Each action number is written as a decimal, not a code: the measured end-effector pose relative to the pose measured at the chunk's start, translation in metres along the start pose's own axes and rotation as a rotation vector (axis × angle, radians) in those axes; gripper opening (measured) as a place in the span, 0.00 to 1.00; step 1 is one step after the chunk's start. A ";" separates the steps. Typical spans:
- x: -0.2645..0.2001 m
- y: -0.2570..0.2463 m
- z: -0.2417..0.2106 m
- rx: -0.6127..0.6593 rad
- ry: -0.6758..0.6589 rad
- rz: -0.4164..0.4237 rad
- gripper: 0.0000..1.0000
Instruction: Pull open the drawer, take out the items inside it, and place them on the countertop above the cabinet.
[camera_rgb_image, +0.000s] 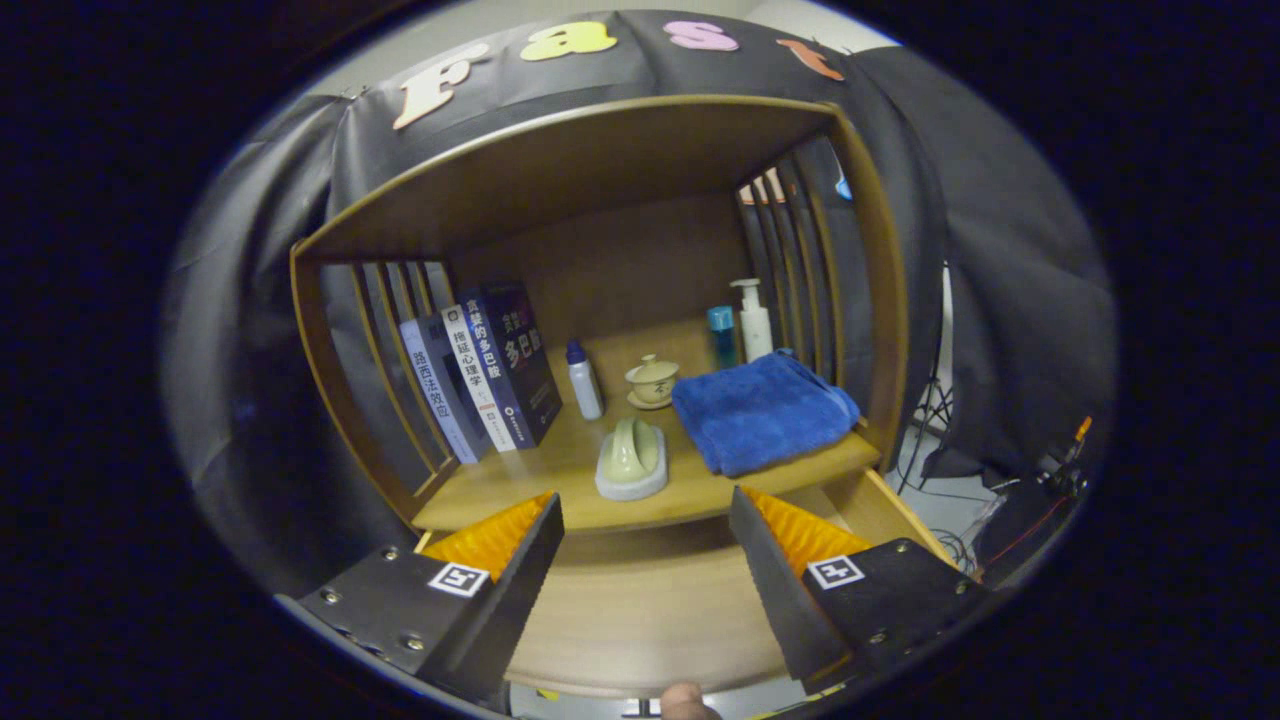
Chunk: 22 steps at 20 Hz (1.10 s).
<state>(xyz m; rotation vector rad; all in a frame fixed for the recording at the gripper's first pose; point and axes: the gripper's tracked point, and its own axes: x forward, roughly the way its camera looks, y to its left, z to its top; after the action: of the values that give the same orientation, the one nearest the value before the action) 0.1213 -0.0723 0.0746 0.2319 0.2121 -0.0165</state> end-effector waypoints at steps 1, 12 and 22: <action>-0.013 -0.005 -0.006 0.007 -0.001 0.003 1.00; -0.088 -0.020 -0.082 -0.014 -0.087 0.111 1.00; -0.094 -0.026 -0.168 -0.219 -0.167 0.111 1.00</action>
<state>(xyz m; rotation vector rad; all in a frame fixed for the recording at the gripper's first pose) -0.0063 -0.0600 -0.0711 0.0236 0.0337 0.0963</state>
